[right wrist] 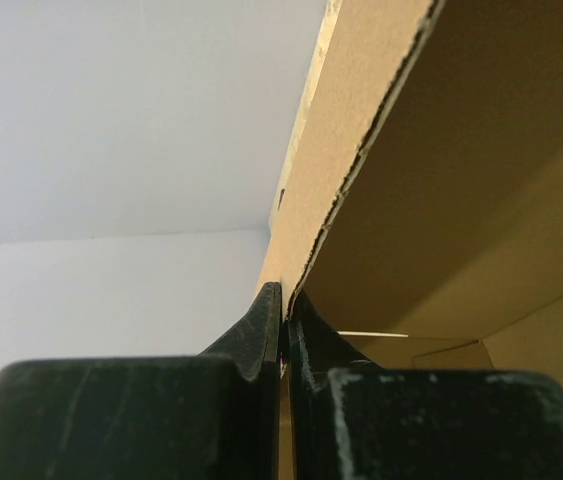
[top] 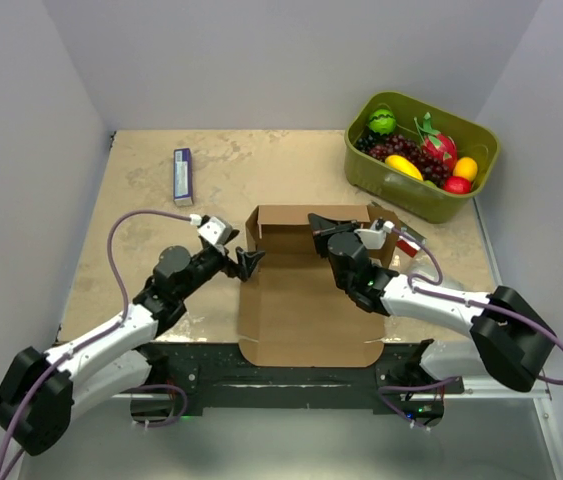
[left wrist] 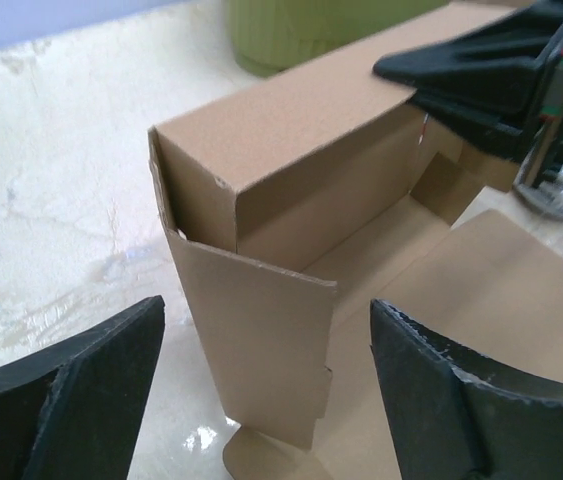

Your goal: Fold the paper box

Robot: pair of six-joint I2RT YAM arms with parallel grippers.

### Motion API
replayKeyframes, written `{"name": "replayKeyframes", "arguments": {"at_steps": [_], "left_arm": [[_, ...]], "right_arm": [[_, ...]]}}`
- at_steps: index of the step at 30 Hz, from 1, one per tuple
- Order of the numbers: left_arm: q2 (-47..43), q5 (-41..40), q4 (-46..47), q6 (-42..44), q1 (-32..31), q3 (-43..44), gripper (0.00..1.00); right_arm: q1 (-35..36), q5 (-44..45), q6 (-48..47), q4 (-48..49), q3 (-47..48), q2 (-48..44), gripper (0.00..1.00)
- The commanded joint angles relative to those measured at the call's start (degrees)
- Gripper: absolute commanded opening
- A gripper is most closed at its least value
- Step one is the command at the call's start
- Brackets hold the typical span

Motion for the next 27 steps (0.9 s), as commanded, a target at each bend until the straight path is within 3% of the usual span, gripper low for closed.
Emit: {"name": "replayKeyframes", "arguments": {"at_steps": [1, 8, 11, 17, 27], "left_arm": [[-8.5, -1.4, 1.1, -0.5, 0.6, -3.1, 0.91], [-12.2, -5.0, 1.5, -2.5, 2.5, -6.8, 0.89], [-11.6, -8.3, 3.0, -3.4, 3.9, -7.6, 0.85], [-2.2, -4.6, 6.6, -1.3, 3.9, -4.2, 0.77], [8.0, -0.1, 14.4, -0.1, 3.9, -1.5, 0.74]], "right_arm": [[0.1, 3.5, -5.1, -7.5, -1.9, -0.7, 0.0], [0.1, 3.4, -5.1, -7.5, -2.2, -1.2, 0.0], [0.1, 3.4, -5.0, -7.4, -2.2, -1.2, 0.0], [0.0, 2.9, -5.2, -7.1, -2.0, -0.5, 0.0], [0.1, 3.0, -5.4, -7.4, -1.5, -0.2, 0.0]]}}
